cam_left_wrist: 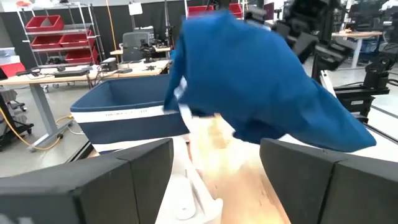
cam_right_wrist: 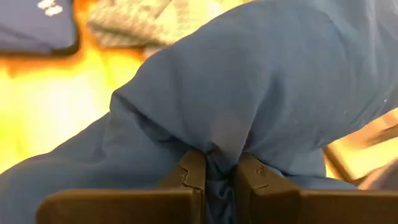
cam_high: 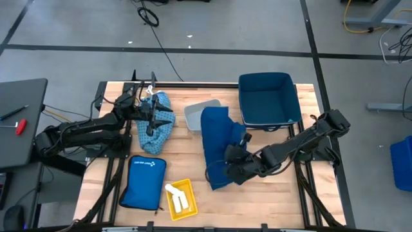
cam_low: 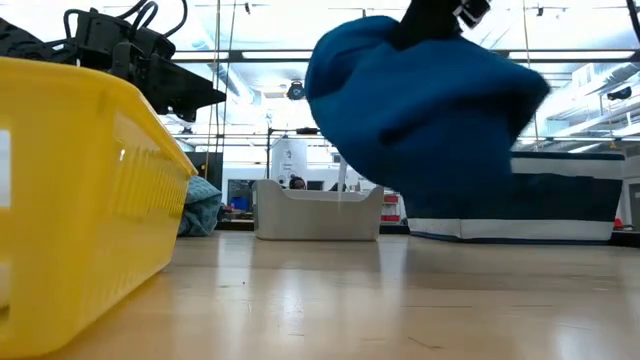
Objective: Pick & place medical supplies in basket/bin
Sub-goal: Put the blue patient gown into the blue laundry organizer
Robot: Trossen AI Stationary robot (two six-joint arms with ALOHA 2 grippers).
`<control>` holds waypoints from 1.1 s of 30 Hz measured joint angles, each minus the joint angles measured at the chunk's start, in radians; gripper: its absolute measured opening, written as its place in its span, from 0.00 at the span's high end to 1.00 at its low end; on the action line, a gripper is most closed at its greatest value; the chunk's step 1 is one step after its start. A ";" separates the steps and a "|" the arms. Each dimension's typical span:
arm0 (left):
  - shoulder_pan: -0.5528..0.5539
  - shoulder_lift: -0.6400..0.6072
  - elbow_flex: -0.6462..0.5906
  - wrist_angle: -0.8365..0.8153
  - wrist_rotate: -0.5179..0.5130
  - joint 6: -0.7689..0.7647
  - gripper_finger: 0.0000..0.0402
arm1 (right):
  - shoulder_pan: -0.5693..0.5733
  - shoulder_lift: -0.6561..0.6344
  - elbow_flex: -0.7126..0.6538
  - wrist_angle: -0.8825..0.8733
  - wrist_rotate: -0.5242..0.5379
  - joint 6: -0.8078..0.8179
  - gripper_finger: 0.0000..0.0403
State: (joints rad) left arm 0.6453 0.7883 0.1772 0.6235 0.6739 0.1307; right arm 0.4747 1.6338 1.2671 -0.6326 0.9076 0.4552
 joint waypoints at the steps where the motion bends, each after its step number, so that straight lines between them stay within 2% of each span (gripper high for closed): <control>1: 0.000 0.000 0.000 0.000 0.000 0.000 0.39 | 0.000 -0.009 0.000 0.000 0.027 -0.009 0.92; 10: 0.000 0.000 0.000 0.000 0.000 -0.001 0.39 | -0.010 -0.100 0.002 0.001 0.272 -0.151 0.92; 18: 0.000 0.000 0.000 0.001 0.016 -0.002 0.39 | -0.067 -0.206 0.003 0.000 0.448 -0.292 0.92; 26: 0.000 0.000 0.000 0.000 0.019 -0.002 0.39 | -0.215 -0.251 0.003 -0.057 0.491 -0.298 0.92; 33: 0.000 0.000 0.000 0.000 0.019 -0.002 0.39 | -0.400 -0.251 0.003 -0.248 0.476 -0.139 0.92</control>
State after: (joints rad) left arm 0.6453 0.7883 0.1772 0.6239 0.6926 0.1284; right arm 0.0751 1.3827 1.2705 -0.8804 1.3836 0.3161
